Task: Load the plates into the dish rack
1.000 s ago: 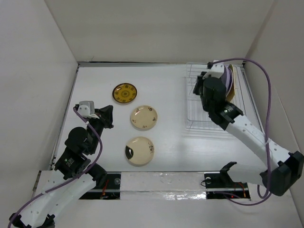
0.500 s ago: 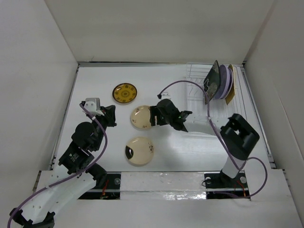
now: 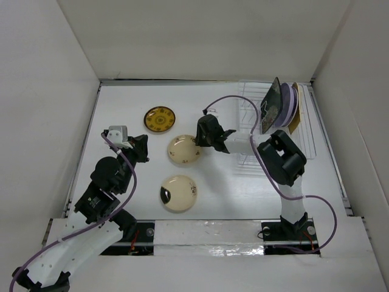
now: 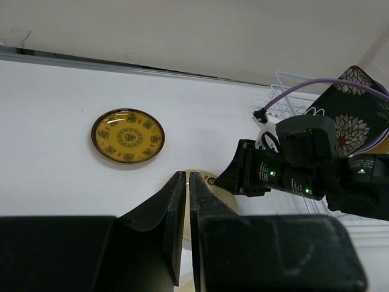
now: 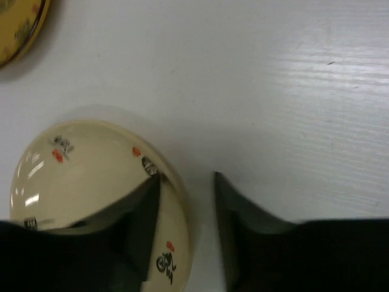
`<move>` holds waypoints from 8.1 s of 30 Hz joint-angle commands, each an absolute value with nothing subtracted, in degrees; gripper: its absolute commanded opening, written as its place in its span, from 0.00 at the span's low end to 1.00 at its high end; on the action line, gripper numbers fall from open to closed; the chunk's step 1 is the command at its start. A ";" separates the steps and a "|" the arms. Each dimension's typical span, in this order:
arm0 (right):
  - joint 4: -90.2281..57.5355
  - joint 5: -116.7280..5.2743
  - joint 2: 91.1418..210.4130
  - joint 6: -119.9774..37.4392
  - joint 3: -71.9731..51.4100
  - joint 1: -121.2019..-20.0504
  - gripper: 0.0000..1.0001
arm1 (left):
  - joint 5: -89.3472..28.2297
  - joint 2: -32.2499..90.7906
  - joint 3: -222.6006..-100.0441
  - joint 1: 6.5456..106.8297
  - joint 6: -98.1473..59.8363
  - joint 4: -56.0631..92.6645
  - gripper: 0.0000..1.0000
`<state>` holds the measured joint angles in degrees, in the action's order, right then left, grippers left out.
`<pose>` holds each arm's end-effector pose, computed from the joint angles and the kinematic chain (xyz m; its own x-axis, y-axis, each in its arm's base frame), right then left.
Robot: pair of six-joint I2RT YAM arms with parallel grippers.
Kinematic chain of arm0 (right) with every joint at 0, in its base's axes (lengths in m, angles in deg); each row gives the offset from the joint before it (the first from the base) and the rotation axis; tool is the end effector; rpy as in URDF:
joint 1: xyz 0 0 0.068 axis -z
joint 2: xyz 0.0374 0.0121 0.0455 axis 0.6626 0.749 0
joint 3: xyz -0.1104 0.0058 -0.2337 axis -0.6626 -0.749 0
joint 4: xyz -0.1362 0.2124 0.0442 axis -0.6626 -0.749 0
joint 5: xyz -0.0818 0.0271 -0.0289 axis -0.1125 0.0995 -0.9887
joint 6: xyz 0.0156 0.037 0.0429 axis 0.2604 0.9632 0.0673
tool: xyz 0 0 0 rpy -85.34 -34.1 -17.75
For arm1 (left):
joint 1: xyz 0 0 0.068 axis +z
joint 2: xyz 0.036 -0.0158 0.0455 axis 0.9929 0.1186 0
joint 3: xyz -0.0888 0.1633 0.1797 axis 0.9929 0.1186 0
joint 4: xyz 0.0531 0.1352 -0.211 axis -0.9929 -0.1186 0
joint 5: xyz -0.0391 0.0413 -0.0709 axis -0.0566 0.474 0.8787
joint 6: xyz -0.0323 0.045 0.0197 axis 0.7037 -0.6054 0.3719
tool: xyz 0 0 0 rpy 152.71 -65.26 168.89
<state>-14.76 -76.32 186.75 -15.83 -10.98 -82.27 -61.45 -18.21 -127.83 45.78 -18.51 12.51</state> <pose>0.3381 0.2788 0.1434 -0.6927 0.0893 -0.7157 -0.1644 0.9466 0.2773 0.1181 -0.0698 0.3477 0.0410 -0.2774 -0.9599 0.2723 0.9274 -0.2564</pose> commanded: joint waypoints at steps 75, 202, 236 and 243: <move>-36.15 -95.24 157.78 -46.17 2.87 -75.41 0.38 | -60.09 -27.86 -127.65 45.83 -18.34 14.44 0.12; -21.21 -65.93 221.22 0.34 41.70 -81.93 0.52 | -60.00 -13.97 -128.44 45.83 -19.31 15.32 0.02; -33.76 -123.13 163.55 -53.70 9.09 -65.76 0.00 | -54.90 -26.09 -128.09 45.83 -18.43 14.79 0.11; -40.09 -124.27 171.98 -55.47 16.03 -66.37 0.00 | -54.82 -27.06 -128.09 45.83 -18.34 14.53 0.13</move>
<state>-37.62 -120.88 170.80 -53.12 11.05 -65.79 -55.64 -26.48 -127.83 45.78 -18.57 12.47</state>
